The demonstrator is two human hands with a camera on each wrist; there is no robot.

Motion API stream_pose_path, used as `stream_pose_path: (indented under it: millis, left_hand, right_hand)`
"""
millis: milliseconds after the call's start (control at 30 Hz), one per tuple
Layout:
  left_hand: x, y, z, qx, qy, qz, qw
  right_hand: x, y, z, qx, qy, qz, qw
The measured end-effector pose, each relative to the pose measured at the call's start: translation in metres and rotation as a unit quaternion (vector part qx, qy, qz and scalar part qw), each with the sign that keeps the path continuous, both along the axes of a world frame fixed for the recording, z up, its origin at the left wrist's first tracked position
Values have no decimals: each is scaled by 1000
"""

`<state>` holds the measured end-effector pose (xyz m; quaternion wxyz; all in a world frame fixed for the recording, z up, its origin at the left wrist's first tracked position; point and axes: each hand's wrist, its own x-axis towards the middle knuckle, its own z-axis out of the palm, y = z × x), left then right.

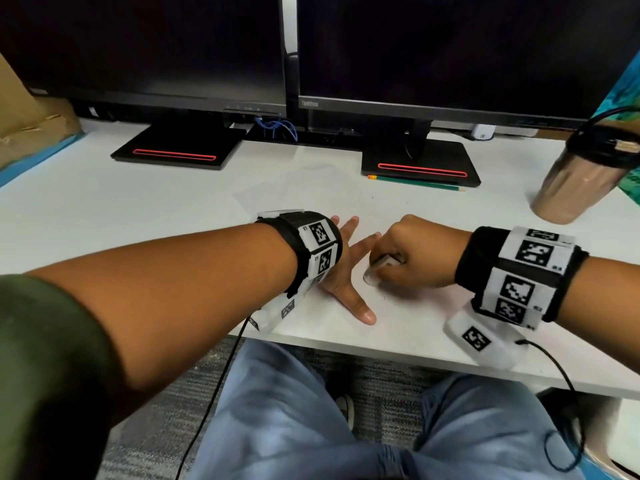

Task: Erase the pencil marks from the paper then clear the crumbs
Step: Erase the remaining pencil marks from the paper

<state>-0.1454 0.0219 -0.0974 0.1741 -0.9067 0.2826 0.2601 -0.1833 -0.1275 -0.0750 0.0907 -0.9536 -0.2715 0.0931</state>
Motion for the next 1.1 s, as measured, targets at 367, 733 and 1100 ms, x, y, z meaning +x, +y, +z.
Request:
stream_pose_path:
  millis: [367, 733, 1100]
  left_hand:
    - [3, -1, -2, -5, -3, 3, 1000]
    - [1, -2, 2, -6, -1, -2, 1000]
    - [2, -2, -2, -9, -5, -1, 1000]
  right_hand:
    - [-1, -6, -2, 2, -23, 4, 1000]
    - [-13, 1, -7, 7, -1, 64, 998]
    - [-3, -17, -6, -7, -1, 8, 1000]
